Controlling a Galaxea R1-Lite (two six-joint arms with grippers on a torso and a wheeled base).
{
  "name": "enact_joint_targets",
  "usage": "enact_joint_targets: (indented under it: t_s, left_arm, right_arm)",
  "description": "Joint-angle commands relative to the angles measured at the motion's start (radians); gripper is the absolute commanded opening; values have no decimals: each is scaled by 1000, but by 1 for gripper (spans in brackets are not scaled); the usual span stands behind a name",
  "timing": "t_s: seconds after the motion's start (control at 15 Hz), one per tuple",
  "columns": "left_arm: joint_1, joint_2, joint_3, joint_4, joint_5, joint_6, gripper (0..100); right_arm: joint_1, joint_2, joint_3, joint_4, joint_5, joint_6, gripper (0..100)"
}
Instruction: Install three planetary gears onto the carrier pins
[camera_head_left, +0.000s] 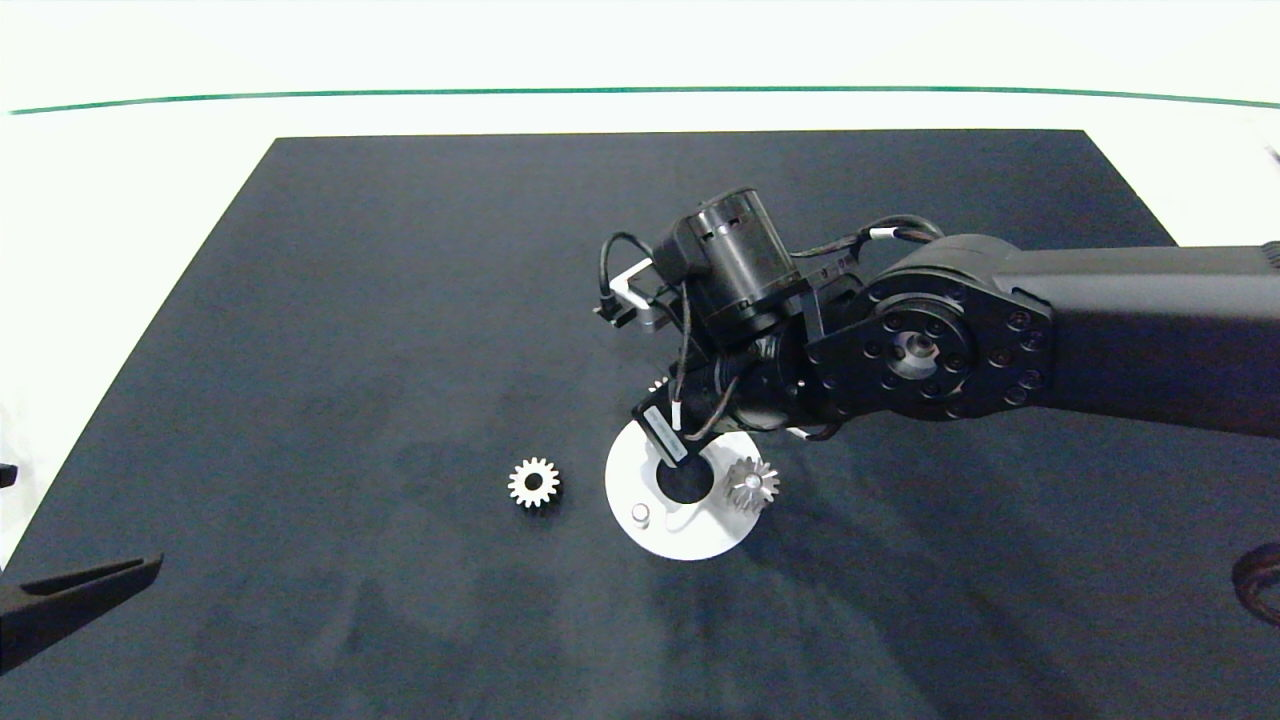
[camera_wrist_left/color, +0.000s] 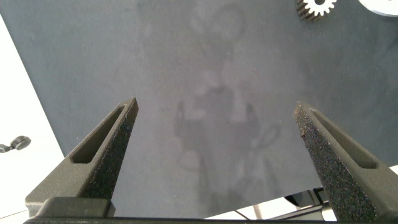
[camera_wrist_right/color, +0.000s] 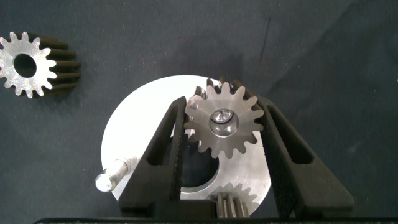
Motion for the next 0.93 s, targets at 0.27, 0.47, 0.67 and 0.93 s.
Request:
enact_joint_targets:
  t_s: [0.27,0.47,0.67,0.93]
  left_arm:
    - [0,0,2,4,0,2,100]
    - [0,2,2,4,0,2,100]
    - [0,2,2,4,0,2,100]
    - [0,2,2,4,0,2,100]
  right_arm:
    - [2,-13,26,6,-2,-1,0]
    - [1,-18,34,6,-2,-1,100]
    - [-1,-24,45,5,-2,1,100]
    - [-1,-24,43,5,-2,2,100]
